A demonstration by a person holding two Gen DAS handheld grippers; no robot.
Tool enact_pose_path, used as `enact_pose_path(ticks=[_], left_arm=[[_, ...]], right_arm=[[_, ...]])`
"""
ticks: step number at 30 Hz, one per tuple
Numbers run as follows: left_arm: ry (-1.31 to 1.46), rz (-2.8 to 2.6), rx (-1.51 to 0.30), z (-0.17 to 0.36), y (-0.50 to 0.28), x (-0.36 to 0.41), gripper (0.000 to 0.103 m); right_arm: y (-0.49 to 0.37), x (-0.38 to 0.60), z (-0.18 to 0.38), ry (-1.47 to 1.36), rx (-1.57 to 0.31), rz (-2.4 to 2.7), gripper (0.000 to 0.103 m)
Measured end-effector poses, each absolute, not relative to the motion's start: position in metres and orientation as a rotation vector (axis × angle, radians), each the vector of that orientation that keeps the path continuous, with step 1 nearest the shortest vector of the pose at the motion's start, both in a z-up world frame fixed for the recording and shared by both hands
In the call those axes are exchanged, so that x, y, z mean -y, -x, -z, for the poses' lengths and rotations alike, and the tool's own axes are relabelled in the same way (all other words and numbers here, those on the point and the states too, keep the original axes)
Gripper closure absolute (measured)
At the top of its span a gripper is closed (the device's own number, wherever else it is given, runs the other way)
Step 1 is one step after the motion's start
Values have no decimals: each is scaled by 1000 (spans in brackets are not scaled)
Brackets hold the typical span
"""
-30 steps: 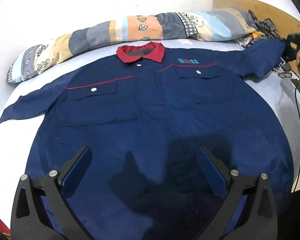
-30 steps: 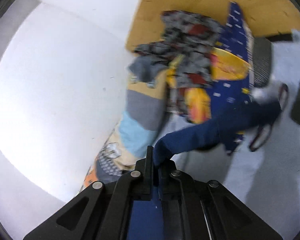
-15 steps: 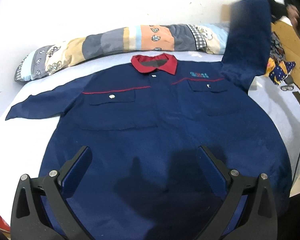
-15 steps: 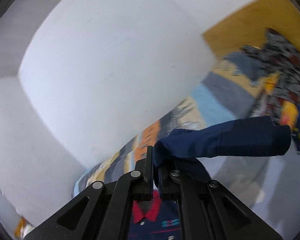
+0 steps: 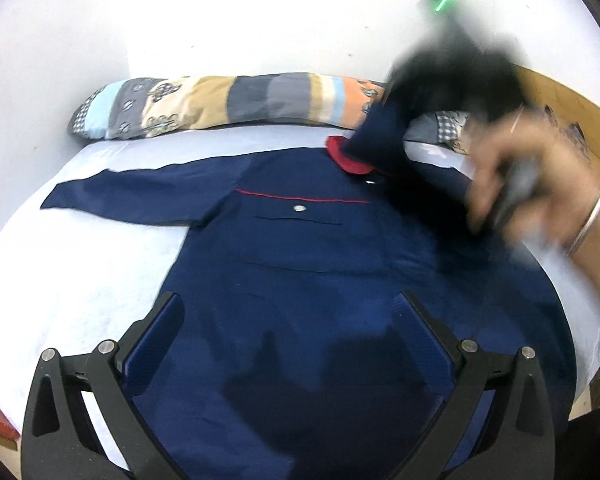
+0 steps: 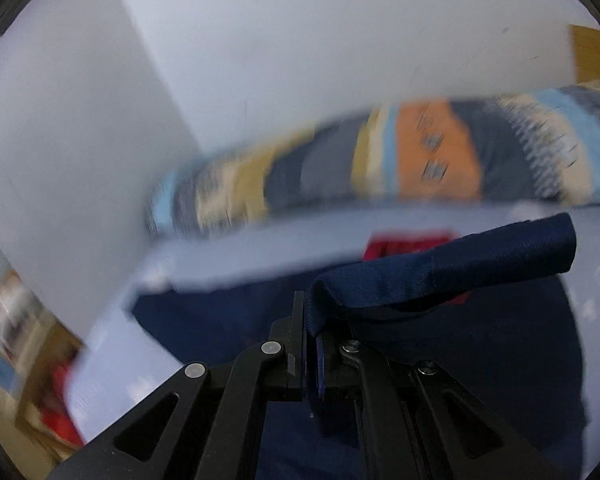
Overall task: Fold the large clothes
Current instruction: 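Lift the sleeve with the right tool and carry it across the jacket front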
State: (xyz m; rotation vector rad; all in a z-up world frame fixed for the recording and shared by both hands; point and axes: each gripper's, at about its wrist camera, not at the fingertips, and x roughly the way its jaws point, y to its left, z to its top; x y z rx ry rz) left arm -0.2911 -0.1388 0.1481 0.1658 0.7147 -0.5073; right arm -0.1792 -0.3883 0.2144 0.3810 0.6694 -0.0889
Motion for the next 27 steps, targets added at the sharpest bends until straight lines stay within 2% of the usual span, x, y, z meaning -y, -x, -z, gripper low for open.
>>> enact_pose_path(ticks=[3, 6, 8, 10, 11, 13, 15, 17, 20, 27], left_arm=[[-136, 492, -744, -146, 283, 129, 0], [-113, 490, -747, -147, 280, 124, 0], [-109, 488, -734, -149, 280, 120, 0], [-106, 478, -720, -152, 282, 115, 0], [-96, 472, -713, -154, 281, 111, 0], [-72, 464, -703, -157, 280, 103, 0], [-52, 448, -690, -160, 277, 94, 0], [-30, 430, -686, -162, 272, 84, 0], [-11, 399, -688, -162, 268, 73, 0], [20, 349, -719, -155, 258, 57, 0]], right_arm=[[147, 336, -129, -201, -866, 120, 100], [144, 287, -75, 22, -972, 143, 96], [146, 258, -65, 219, -964, 187, 89], [151, 229, -59, 445, -946, 215, 76], [151, 223, -56, 517, -944, 219, 66], [161, 202, -52, 702, -922, 210, 58], [169, 194, -53, 754, -918, 167, 45], [182, 190, -52, 793, -931, 124, 41], [190, 192, -62, 672, -970, 28, 41], [175, 299, -118, -142, -938, -14, 41]])
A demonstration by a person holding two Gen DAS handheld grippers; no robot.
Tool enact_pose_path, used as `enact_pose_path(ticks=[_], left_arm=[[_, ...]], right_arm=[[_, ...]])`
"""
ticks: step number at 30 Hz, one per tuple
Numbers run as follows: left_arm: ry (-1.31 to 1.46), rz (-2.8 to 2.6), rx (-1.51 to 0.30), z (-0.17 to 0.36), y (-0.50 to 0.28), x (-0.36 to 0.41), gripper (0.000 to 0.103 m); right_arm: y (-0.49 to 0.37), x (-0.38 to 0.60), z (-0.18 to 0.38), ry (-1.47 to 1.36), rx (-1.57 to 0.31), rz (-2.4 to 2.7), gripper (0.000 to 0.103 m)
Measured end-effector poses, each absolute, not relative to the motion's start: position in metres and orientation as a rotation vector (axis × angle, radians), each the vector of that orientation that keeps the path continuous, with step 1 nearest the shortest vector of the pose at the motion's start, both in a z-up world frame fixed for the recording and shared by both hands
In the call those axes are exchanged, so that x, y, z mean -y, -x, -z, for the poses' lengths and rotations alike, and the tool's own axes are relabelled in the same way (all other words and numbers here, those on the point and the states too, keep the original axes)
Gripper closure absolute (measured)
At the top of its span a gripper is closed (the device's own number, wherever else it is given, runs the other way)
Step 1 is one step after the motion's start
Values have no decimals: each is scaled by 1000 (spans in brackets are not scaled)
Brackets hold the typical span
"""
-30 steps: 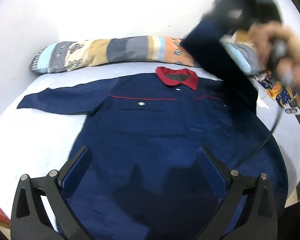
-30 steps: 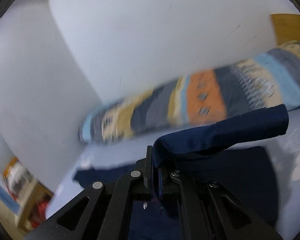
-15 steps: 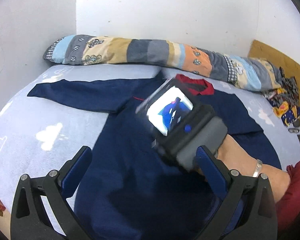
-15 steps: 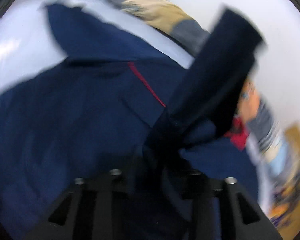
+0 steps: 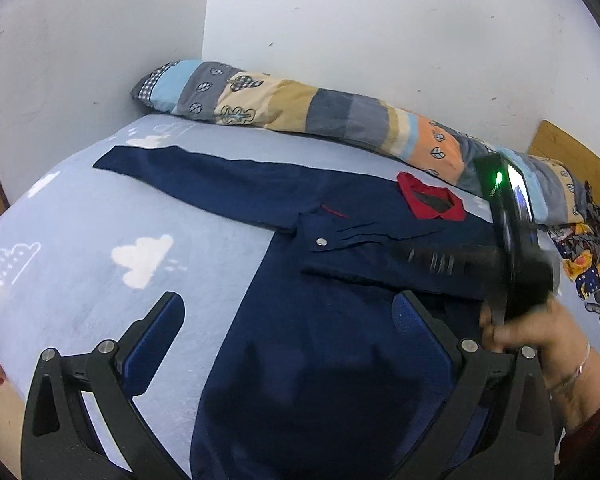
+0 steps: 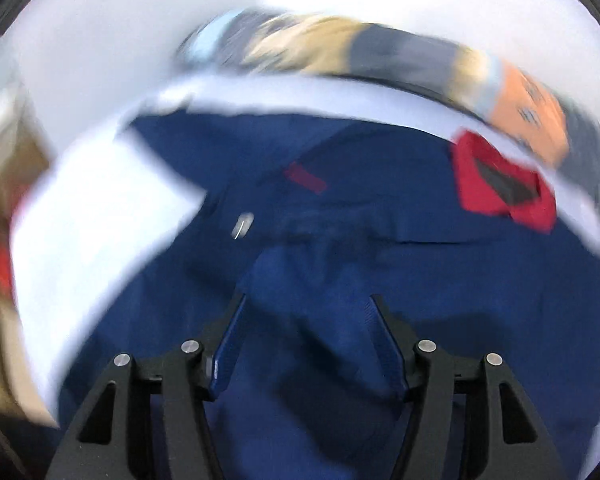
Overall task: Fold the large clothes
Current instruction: 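Lift the sleeve with the right tool and carry it across the jacket front, then open the right tool to lay the sleeve on the jacket front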
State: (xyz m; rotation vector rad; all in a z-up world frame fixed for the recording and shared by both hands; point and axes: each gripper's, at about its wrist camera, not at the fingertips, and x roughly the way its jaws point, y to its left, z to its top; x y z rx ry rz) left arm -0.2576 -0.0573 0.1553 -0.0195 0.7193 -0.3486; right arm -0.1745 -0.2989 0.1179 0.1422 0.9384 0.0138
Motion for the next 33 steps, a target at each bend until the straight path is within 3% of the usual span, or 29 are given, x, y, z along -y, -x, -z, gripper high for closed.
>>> enact_pose_path(ticks=[8, 10, 11, 17, 22, 29, 33], left_arm=[[1, 336, -740, -151, 255, 59, 0], [2, 343, -748, -150, 255, 60, 0], [-2, 345, -748, -149, 256, 61, 0], [-13, 348, -742, -149, 256, 63, 0], [-50, 347, -748, -145, 256, 76, 0], [-114, 357, -753, -138, 265, 92, 0], [-144, 363, -753, -136, 269, 102, 0]], right_arm=[[140, 310, -62, -374, -1108, 77, 40], [146, 303, -71, -366, -1087, 34, 46], [154, 305, -79, -396, -1062, 15, 50], [217, 375, -114, -347, -935, 282, 47], [257, 432, -65, -420, -1132, 368, 45], [335, 471, -98, -597, -1006, 313, 47], [388, 523, -108, -521, -969, 525, 45]])
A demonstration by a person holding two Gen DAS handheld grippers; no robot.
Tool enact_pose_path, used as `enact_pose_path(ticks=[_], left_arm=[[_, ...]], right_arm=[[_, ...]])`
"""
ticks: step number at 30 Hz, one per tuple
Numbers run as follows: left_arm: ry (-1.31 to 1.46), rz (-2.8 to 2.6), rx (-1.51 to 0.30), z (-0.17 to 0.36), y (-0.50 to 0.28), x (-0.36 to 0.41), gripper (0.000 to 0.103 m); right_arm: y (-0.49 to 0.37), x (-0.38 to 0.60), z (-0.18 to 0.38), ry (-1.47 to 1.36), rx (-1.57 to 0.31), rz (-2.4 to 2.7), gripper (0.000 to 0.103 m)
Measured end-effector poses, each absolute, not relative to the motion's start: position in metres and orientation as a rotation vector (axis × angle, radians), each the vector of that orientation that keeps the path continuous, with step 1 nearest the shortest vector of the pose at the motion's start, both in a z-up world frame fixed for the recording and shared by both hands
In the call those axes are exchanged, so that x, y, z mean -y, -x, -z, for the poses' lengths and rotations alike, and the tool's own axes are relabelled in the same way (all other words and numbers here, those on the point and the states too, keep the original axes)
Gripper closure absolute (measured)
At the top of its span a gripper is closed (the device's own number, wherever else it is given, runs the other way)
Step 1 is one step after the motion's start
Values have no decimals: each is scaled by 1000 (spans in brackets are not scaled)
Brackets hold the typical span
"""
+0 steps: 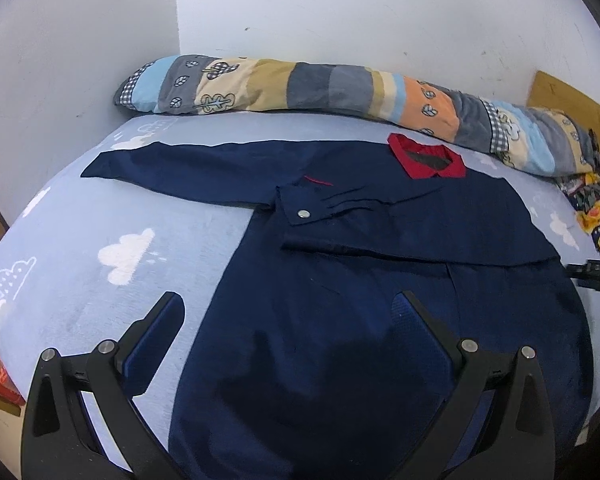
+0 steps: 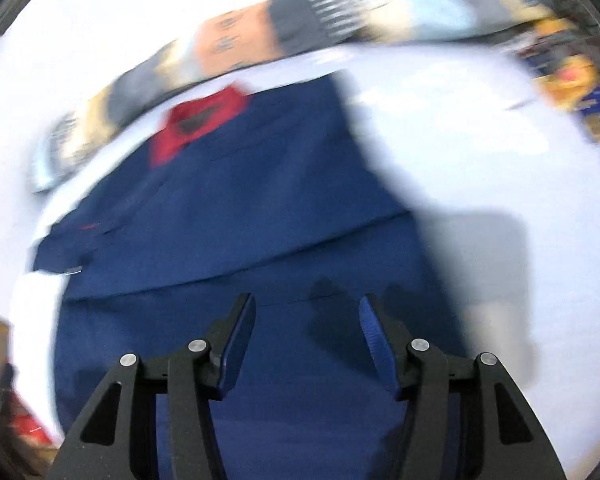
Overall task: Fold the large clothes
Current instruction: 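Open the right tool to lay the sleeve on the jacket front, then move the left tool to the other sleeve cuff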
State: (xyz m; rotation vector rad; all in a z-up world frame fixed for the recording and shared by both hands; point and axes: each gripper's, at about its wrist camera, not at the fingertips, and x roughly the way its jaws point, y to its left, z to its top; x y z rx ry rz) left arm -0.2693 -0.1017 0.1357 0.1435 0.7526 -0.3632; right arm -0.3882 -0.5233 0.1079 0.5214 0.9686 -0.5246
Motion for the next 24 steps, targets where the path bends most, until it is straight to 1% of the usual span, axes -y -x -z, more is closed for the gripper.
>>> enact_pose_path(ticks=[1, 3, 6, 8, 10, 11, 13, 14, 15, 20, 23, 24], left_arm=[[-155, 365, -752, -135, 271, 105, 0], [-173, 369, -753, -133, 272, 111, 0], [-180, 378, -756, -131, 274, 121, 0], [-189, 386, -757, -130, 276, 128, 0], [-210, 397, -756, -128, 280, 137, 0], [-219, 402, -755, -127, 281, 139, 0], [-244, 411, -748, -125, 284, 146, 0], [-252, 415, -747, -125, 285, 148, 0], [-261, 419, -747, -124, 286, 151, 0], [-281, 447, -753, -120, 288, 165, 0], [-309, 463, -763, -115, 292, 177, 0], [-317, 468, -767, -114, 294, 180, 0]], right_arm=[[399, 536, -106, -532, -973, 555, 44], [419, 570, -92, -670, -976, 509, 45], [440, 606, -70, -870, -903, 462, 45], [438, 620, -56, -993, -836, 381, 45], [427, 627, -52, -1017, -809, 346, 47], [422, 629, -50, -1029, -798, 326, 49], [408, 637, -42, -1074, -784, 278, 65], [403, 637, -37, -1080, -803, 270, 80], [396, 639, -32, -1079, -823, 257, 82], [377, 649, -27, -1051, -832, 234, 84], [366, 640, -43, -913, -841, 290, 93], [362, 632, -56, -826, -842, 324, 95]])
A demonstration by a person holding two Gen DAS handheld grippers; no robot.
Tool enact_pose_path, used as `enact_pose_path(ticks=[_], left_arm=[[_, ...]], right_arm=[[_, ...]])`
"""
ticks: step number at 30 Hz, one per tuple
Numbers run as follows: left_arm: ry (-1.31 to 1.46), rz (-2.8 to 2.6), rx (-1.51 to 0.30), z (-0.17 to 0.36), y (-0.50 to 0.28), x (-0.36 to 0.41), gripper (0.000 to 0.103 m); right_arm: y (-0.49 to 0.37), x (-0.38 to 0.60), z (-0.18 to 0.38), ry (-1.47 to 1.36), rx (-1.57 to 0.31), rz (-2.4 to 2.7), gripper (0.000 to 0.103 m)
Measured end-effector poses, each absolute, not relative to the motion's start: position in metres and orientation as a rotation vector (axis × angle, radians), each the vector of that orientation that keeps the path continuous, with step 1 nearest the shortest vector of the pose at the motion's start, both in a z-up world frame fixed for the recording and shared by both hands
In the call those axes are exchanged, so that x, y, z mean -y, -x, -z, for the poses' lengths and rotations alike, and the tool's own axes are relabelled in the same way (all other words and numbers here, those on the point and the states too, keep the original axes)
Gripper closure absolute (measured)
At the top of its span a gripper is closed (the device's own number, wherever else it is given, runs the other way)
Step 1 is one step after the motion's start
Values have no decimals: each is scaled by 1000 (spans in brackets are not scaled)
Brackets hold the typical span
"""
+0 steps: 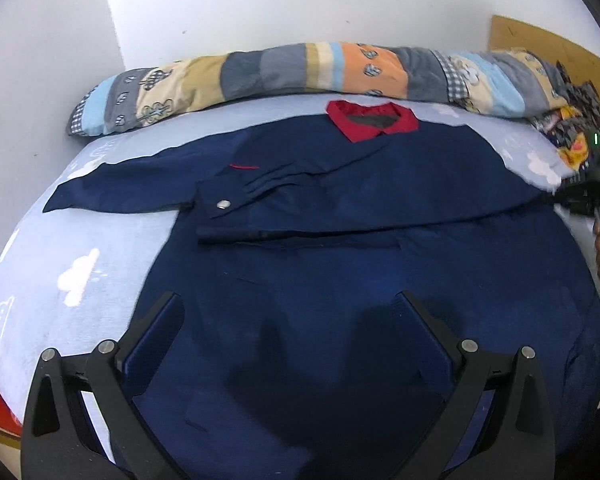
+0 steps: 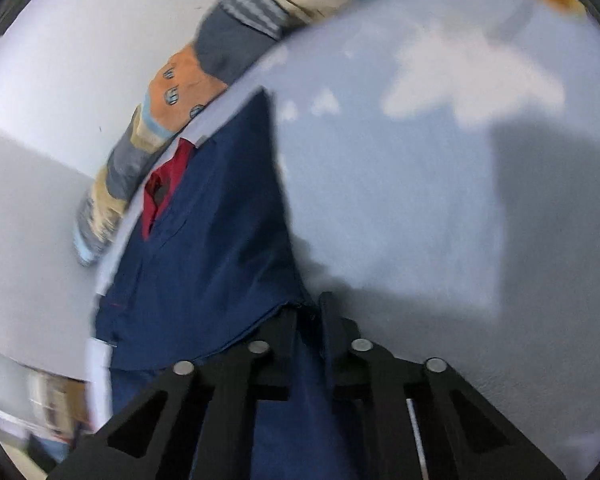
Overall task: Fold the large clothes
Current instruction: 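Move the left tool to the other sleeve cuff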
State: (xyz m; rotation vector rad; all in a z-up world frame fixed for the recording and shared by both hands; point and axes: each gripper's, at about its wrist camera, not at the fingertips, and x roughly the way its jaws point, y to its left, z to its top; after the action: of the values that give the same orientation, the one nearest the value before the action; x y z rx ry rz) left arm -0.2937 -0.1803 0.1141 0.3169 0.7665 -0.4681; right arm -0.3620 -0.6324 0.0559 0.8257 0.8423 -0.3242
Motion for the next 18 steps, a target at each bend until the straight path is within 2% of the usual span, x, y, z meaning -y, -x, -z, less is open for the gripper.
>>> enact_pose_path(ticks=[4, 6, 8, 9, 10, 12, 14, 18], left_arm=[[-344, 495, -753, -114, 302, 190, 0], [-353, 496, -744, -115, 304, 191, 0], [-356, 490, -749, -113, 303, 191, 0], [-355, 486, -753, -112, 302, 190, 0], [-354, 483, -757, -112, 301, 188, 0], [-344, 475, -755, -114, 300, 184, 0], [-327, 469, -745, -118, 299, 180, 0], [-302, 463, -734, -122, 297, 177, 0]], right_arm=[[347, 582, -110, -299, -834, 454, 96], [340, 565, -104, -132, -883, 507, 95], [336, 573, -76, -187, -991, 531, 93], [339, 585, -57, -285, -1047, 540, 84], [344, 593, -50, -354, -1053, 537, 83], [359, 605, -62, -447, -1014, 557, 65], [372, 606, -82, -434, -990, 613, 61], [400, 584, -105, -474, -933, 500, 61]])
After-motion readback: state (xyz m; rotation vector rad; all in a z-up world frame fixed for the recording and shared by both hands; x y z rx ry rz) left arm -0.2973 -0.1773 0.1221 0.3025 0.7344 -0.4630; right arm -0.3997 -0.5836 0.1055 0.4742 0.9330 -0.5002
